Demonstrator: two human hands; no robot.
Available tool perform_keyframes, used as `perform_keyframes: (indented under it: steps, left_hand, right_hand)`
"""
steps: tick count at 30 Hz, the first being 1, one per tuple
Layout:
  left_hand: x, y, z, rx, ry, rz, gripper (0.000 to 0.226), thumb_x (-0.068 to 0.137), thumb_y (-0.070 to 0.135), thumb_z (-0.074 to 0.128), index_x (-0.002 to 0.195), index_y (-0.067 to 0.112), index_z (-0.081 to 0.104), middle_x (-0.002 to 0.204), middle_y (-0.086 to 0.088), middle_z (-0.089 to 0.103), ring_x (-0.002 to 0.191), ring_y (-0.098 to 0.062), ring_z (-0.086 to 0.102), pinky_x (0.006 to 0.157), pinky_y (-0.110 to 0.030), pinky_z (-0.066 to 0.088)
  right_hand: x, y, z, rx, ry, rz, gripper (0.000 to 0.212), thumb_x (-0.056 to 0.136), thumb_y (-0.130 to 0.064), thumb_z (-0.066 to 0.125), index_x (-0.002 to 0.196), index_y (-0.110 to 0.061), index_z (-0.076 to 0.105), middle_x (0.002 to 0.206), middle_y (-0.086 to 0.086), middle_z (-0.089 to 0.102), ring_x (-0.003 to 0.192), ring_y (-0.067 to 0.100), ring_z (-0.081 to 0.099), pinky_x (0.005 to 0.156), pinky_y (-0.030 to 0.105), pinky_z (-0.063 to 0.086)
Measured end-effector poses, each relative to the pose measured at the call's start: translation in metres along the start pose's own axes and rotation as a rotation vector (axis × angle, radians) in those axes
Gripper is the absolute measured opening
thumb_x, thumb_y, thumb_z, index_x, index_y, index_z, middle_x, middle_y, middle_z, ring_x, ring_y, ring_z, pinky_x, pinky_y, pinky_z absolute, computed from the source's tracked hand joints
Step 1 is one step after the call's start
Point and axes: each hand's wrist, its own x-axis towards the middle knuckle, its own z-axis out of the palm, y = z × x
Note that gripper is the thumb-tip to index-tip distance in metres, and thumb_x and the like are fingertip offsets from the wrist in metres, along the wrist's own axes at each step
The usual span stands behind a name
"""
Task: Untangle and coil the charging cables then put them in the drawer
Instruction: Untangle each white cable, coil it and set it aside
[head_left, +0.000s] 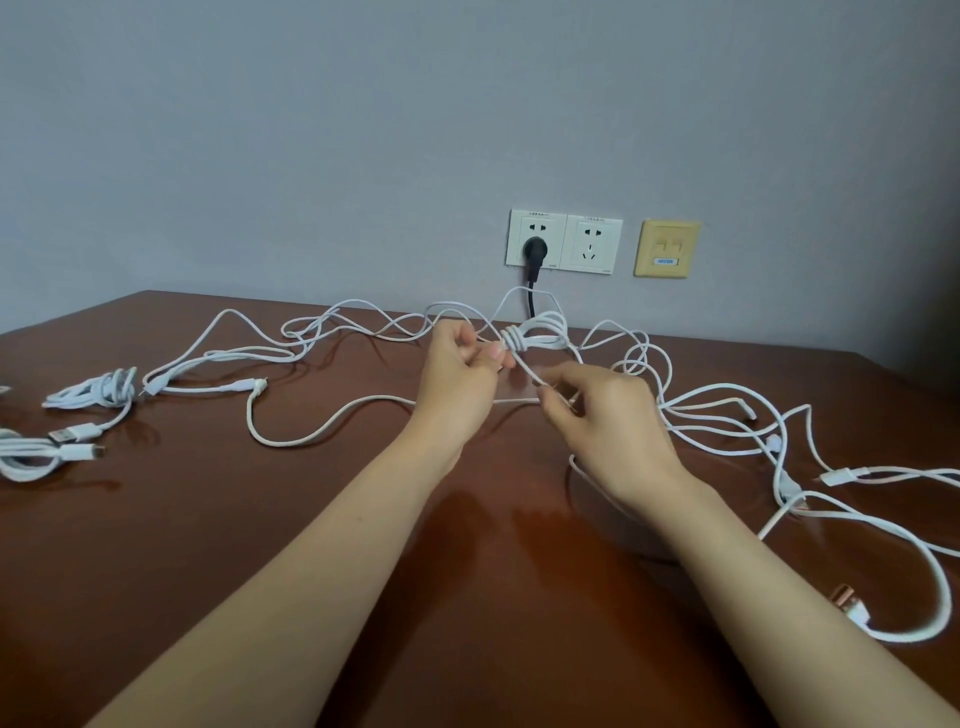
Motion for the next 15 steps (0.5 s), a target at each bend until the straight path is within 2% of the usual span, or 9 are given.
perform_keyframes:
  steps: [2, 4, 5, 7, 10, 12, 14, 15]
  left_hand:
    - [0.002, -0.003, -0.002, 0.017, 0.035, -0.022, 0.031, 0.096, 0.002, 0.041, 0.077, 0.022, 0.029, 0.07, 0.003, 0.056, 0.053, -0.006, 0.045, 0.06, -0.022, 0.034]
    - [0.003, -0.008, -0.002, 0.115, 0.059, -0.021, 0.031, 0.094, 0.005, 0.045, 0.077, 0.024, 0.029, 0.074, 0.001, 0.06, 0.064, -0.019, 0.05, 0.069, -0.031, 0.037]
    - [0.004, -0.01, -0.002, 0.175, 0.065, -0.009, 0.03, 0.093, 0.007, 0.048, 0.076, 0.025, 0.03, 0.079, -0.002, 0.063, 0.073, -0.026, 0.053, 0.073, -0.034, 0.039]
    - [0.002, -0.011, -0.002, 0.277, 0.073, 0.017, 0.028, 0.09, 0.01, 0.054, 0.077, 0.025, 0.034, 0.09, -0.007, 0.063, 0.086, -0.028, 0.055, 0.075, -0.032, 0.038]
    - [-0.003, -0.008, -0.002, 0.376, 0.063, 0.11, 0.022, 0.087, 0.008, 0.059, 0.088, 0.018, 0.04, 0.094, -0.007, 0.064, 0.085, -0.019, 0.052, 0.066, -0.02, 0.031]
    - [-0.006, -0.007, -0.001, 0.422, 0.044, 0.163, 0.021, 0.086, 0.008, 0.061, 0.094, 0.019, 0.045, 0.099, -0.005, 0.067, 0.09, -0.017, 0.055, 0.067, -0.016, 0.032]
    - [-0.007, -0.008, -0.001, 0.485, 0.031, 0.194, 0.021, 0.086, 0.013, 0.063, 0.103, 0.02, 0.054, 0.101, -0.003, 0.07, 0.099, -0.018, 0.059, 0.072, -0.015, 0.034]
    - [-0.007, -0.008, -0.002, 0.531, 0.032, 0.212, 0.024, 0.086, 0.015, 0.064, 0.109, 0.02, 0.057, 0.103, -0.002, 0.071, 0.103, -0.019, 0.06, 0.077, -0.017, 0.036]
  right_hand:
    - [-0.002, -0.003, 0.001, -0.032, 0.016, -0.088, 0.018, 0.089, -0.018, 0.055, 0.1, -0.014, 0.069, 0.089, 0.005, 0.069, 0.08, 0.027, 0.061, 0.075, 0.037, 0.049]
    - [-0.003, -0.007, 0.001, -0.025, 0.079, -0.169, 0.016, 0.085, -0.015, 0.058, 0.094, -0.009, 0.07, 0.087, 0.009, 0.07, 0.078, 0.027, 0.064, 0.072, 0.039, 0.051]
    - [-0.003, -0.009, 0.001, -0.009, 0.111, -0.2, 0.016, 0.082, -0.014, 0.058, 0.089, -0.009, 0.071, 0.082, 0.008, 0.07, 0.073, 0.023, 0.063, 0.069, 0.036, 0.051]
    - [-0.004, -0.016, 0.003, 0.046, 0.181, -0.234, 0.015, 0.076, -0.013, 0.059, 0.081, -0.012, 0.073, 0.072, 0.004, 0.07, 0.065, 0.015, 0.057, 0.061, 0.023, 0.046]
    - [-0.003, -0.023, -0.001, 0.257, 0.176, -0.066, 0.017, 0.078, -0.011, 0.065, 0.072, -0.025, 0.072, 0.062, -0.002, 0.066, 0.064, 0.012, 0.055, 0.061, 0.013, 0.039]
    - [-0.002, -0.022, -0.003, 0.424, 0.112, 0.07, 0.027, 0.078, -0.01, 0.067, 0.069, -0.036, 0.067, 0.058, -0.009, 0.062, 0.058, 0.008, 0.057, 0.069, 0.021, 0.047]
    - [-0.002, -0.022, -0.005, 0.562, 0.083, 0.129, 0.023, 0.08, -0.01, 0.067, 0.072, -0.031, 0.066, 0.057, -0.013, 0.062, 0.059, 0.01, 0.06, 0.071, 0.031, 0.052]
    - [-0.001, -0.022, -0.006, 0.638, 0.078, 0.157, 0.021, 0.082, -0.008, 0.066, 0.074, -0.027, 0.066, 0.056, -0.012, 0.063, 0.056, 0.01, 0.059, 0.068, 0.031, 0.051]
